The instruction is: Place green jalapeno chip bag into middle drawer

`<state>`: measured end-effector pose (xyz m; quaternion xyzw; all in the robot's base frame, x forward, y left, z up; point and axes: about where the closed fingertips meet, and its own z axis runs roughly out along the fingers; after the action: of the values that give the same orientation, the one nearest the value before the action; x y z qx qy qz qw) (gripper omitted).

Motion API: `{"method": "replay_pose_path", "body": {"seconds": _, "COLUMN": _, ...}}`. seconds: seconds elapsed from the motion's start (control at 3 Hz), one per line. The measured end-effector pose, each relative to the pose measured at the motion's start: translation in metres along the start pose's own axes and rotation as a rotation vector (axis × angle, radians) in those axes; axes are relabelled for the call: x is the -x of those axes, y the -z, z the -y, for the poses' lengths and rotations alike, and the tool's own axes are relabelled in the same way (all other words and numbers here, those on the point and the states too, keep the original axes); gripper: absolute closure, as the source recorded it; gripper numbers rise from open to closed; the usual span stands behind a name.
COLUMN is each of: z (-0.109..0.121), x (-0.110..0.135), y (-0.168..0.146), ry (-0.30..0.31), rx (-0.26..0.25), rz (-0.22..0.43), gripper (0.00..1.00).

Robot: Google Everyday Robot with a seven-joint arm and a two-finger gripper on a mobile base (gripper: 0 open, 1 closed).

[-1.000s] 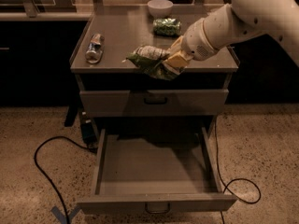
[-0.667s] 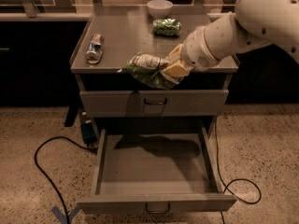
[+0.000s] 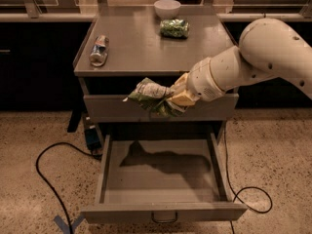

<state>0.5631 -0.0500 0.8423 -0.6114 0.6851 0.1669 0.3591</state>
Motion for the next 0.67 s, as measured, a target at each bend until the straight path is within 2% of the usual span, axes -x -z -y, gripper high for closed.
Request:
{"method": "replay_pose_path", "body": {"seconds": 0.33, "z": 0.0, "x": 0.0, "y": 0.0, "ry": 0.0, "rx": 0.0, "rz": 0.0, "gripper": 1.0}}
{"method": "replay_pose_path", "body": {"seconds": 0.67, "z": -0.015, "x": -0.02, "y": -0.017, "ry": -0.005, "rx": 0.011, "rz": -0.01, "gripper": 1.0}}
